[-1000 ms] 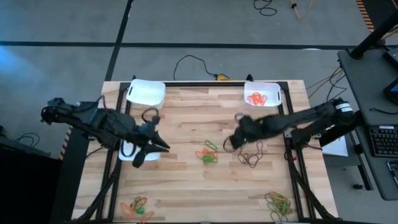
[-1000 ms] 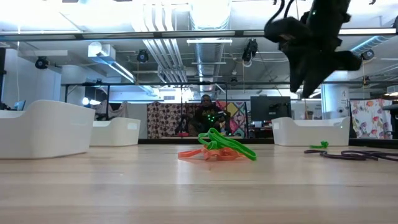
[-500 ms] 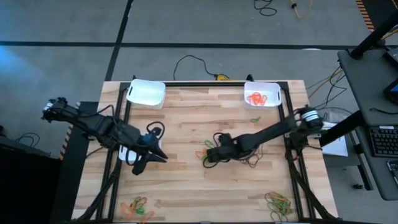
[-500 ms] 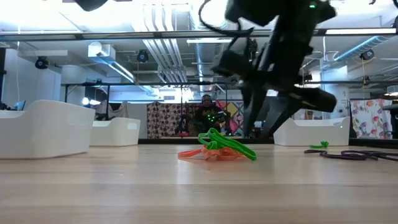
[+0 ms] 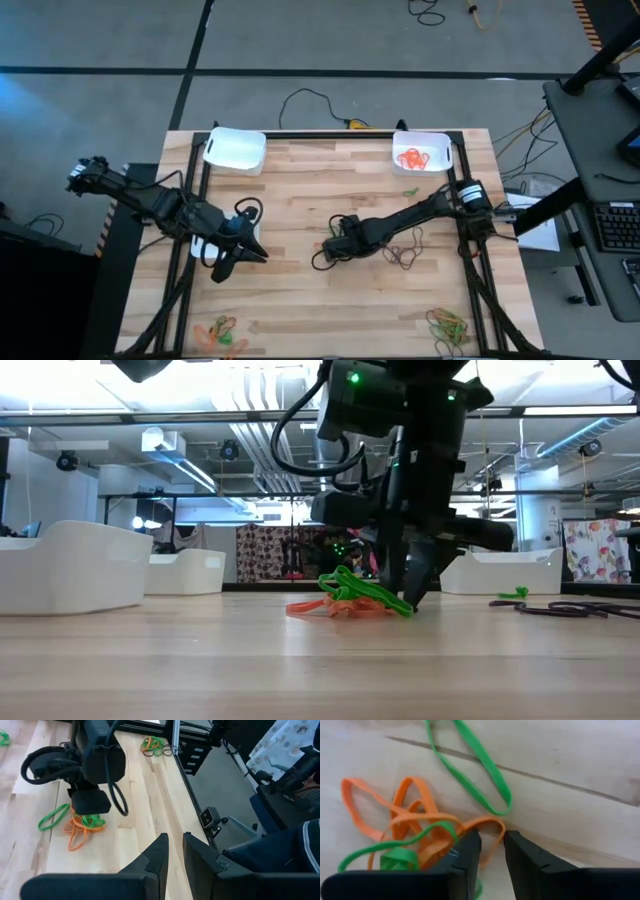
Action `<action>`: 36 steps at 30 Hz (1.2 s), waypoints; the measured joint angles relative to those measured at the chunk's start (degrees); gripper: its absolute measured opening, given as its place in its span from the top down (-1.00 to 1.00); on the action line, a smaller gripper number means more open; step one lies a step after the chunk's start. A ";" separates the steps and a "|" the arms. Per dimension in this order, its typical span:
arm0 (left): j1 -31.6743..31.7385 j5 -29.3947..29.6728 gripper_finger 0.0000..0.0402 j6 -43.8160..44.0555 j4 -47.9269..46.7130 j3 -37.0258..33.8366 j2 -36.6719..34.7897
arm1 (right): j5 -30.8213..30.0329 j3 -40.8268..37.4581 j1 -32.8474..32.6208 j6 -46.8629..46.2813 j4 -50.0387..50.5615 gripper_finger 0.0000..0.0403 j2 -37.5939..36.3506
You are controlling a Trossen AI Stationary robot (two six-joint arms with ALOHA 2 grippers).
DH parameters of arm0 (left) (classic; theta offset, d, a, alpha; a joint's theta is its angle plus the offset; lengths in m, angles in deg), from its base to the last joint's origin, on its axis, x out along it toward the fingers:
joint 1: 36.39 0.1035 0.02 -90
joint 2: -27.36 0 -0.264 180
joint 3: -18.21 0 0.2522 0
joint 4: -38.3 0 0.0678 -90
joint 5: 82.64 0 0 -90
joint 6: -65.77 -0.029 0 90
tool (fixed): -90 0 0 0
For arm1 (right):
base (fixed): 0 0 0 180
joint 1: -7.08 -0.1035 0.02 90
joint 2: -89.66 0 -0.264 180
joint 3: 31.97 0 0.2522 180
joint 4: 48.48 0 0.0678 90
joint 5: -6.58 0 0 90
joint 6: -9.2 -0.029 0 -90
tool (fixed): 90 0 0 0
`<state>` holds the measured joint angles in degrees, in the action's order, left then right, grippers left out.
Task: Sort rubber bands into baskets
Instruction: Put the orange rubber band into the top right white bin
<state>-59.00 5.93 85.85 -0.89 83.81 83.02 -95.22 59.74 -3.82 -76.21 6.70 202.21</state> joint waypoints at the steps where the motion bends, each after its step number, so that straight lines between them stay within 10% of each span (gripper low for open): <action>1: 0.00 0.00 0.79 0.00 0.02 0.00 -0.02 | 0.01 0.00 0.16 -0.06 -0.01 0.63 0.16; 22: -0.96 -0.11 0.79 0.04 -0.17 0.00 -8.97 | -4.05 0.48 5.11 6.82 17.04 0.96 -10.00; 36: -0.90 11.32 0.79 -0.02 0.04 0.00 -11.11 | -17.52 -0.19 29.41 30.14 33.34 0.96 -27.20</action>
<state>-59.90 17.25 85.83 -0.84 83.81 71.91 -112.73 59.55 25.60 -46.07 40.04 175.01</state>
